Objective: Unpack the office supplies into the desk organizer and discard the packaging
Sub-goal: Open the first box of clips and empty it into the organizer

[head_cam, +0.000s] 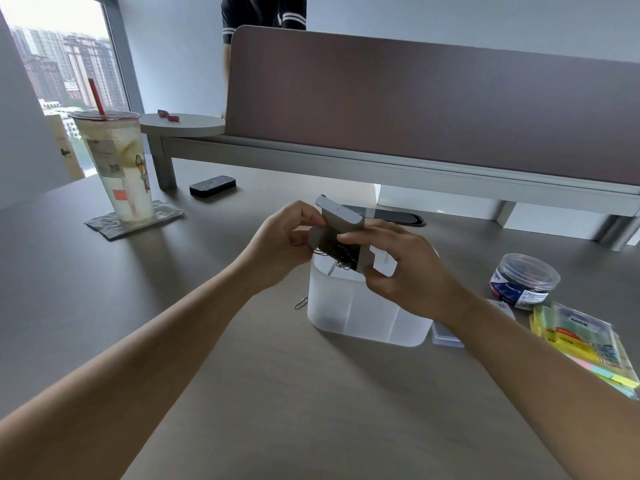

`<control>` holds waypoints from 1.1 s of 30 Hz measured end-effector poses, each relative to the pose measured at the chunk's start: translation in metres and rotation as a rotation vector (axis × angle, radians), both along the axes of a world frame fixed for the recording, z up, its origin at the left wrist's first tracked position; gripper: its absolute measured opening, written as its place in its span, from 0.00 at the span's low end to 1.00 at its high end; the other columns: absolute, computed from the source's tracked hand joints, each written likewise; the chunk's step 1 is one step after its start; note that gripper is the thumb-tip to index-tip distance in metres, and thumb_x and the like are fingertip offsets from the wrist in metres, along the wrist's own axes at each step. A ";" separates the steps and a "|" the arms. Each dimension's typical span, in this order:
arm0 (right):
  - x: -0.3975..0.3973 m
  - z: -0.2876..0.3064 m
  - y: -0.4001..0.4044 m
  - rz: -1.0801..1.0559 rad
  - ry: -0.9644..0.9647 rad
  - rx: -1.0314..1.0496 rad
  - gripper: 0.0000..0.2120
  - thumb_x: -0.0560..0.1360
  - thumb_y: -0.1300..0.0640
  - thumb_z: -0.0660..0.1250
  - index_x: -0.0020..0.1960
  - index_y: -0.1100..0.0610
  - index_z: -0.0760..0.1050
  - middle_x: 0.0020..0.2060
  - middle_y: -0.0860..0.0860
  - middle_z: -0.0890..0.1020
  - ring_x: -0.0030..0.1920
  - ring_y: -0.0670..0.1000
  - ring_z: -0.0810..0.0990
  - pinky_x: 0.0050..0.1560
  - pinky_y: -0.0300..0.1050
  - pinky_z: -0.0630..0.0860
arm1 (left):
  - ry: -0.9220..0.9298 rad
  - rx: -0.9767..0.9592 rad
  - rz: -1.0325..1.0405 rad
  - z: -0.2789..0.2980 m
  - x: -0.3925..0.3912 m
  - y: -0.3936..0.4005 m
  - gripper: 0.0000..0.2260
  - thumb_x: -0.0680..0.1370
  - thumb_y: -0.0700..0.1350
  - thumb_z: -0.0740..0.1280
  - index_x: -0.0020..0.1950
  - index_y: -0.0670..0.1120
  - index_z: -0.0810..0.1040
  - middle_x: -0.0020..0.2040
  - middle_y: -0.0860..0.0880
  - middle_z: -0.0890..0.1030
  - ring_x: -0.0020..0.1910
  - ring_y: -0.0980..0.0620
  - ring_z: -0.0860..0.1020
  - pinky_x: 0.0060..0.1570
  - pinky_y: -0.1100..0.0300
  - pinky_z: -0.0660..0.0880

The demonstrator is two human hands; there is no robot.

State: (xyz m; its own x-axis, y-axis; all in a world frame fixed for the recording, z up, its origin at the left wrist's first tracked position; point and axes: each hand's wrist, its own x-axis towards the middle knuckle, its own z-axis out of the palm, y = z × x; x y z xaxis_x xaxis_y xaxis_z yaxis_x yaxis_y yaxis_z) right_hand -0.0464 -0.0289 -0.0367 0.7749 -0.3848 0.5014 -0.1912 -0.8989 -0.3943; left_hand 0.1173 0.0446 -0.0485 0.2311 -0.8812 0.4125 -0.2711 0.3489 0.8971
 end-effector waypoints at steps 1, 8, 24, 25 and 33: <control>0.000 0.000 0.000 -0.001 0.000 0.002 0.22 0.66 0.69 0.67 0.59 0.55 0.75 0.53 0.42 0.71 0.55 0.43 0.70 0.56 0.28 0.63 | -0.004 0.002 0.005 0.000 0.000 0.001 0.19 0.68 0.20 0.57 0.41 0.45 0.69 0.43 0.49 0.75 0.32 0.65 0.79 0.31 0.74 0.71; 0.003 -0.001 0.002 -0.019 0.018 0.011 0.22 0.66 0.65 0.63 0.59 0.54 0.75 0.53 0.43 0.72 0.56 0.39 0.68 0.52 0.17 0.59 | -0.014 0.009 0.047 -0.001 0.003 0.001 0.21 0.67 0.19 0.56 0.42 0.45 0.70 0.44 0.50 0.76 0.33 0.64 0.79 0.33 0.73 0.72; 0.001 -0.002 0.003 -0.028 -0.017 0.020 0.24 0.67 0.72 0.65 0.60 0.55 0.74 0.54 0.42 0.69 0.57 0.39 0.66 0.55 0.21 0.62 | -0.059 -0.015 0.144 0.001 0.002 0.002 0.23 0.67 0.20 0.55 0.40 0.48 0.71 0.40 0.51 0.76 0.31 0.66 0.76 0.32 0.74 0.69; 0.002 -0.002 0.003 -0.019 -0.025 0.006 0.24 0.67 0.73 0.65 0.60 0.55 0.74 0.53 0.43 0.70 0.58 0.41 0.66 0.57 0.23 0.61 | -0.073 -0.019 0.152 0.001 0.003 0.003 0.23 0.67 0.20 0.55 0.40 0.48 0.71 0.41 0.51 0.76 0.32 0.66 0.77 0.33 0.73 0.70; 0.005 -0.008 0.002 0.035 -0.046 -0.119 0.21 0.65 0.74 0.63 0.55 0.60 0.77 0.55 0.58 0.79 0.57 0.48 0.69 0.55 0.20 0.61 | -0.101 -0.067 0.191 -0.010 0.003 0.006 0.21 0.65 0.24 0.56 0.40 0.50 0.71 0.41 0.51 0.78 0.39 0.62 0.78 0.36 0.71 0.71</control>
State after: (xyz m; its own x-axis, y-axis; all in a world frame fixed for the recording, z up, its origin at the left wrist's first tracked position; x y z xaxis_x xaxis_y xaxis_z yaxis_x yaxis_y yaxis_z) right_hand -0.0417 -0.0269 -0.0446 0.7622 -0.2938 0.5769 -0.1432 -0.9455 -0.2924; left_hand 0.1203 0.0511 -0.0586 0.3452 -0.7954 0.4982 -0.4255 0.3405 0.8385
